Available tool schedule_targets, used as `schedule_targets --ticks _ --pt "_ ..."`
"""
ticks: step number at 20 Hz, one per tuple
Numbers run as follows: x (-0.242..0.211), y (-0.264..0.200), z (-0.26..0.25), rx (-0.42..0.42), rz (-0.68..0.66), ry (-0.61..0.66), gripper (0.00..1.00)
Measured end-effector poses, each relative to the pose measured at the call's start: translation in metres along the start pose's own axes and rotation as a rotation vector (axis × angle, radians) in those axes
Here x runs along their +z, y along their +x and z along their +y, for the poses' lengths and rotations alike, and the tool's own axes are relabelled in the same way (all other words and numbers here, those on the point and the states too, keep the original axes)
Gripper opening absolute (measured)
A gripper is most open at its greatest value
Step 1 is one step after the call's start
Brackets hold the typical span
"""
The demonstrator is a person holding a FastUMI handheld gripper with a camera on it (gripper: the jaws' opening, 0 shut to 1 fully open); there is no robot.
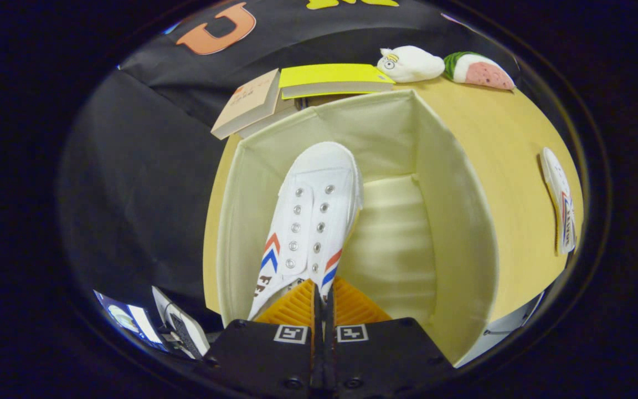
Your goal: Open the storage box then place both shoes into the box .Put the left shoe in first, then the right shoe, with the right side of both shoes facing outward in a uniform manner.
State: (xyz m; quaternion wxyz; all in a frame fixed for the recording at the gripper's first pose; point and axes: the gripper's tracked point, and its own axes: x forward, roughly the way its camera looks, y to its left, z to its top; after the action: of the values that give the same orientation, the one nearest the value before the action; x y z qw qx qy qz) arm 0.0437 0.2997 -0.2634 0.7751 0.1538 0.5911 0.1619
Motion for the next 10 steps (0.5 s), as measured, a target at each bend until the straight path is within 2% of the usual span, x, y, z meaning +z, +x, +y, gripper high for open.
schedule_targets --ticks 8,9,10 --pt "-0.019 0.022 0.001 -0.009 0.068 0.021 0.06" --pt "-0.018 0.022 0.004 -0.003 0.059 0.014 0.12" --pt "-0.019 0.019 0.006 0.007 0.058 0.002 0.14"
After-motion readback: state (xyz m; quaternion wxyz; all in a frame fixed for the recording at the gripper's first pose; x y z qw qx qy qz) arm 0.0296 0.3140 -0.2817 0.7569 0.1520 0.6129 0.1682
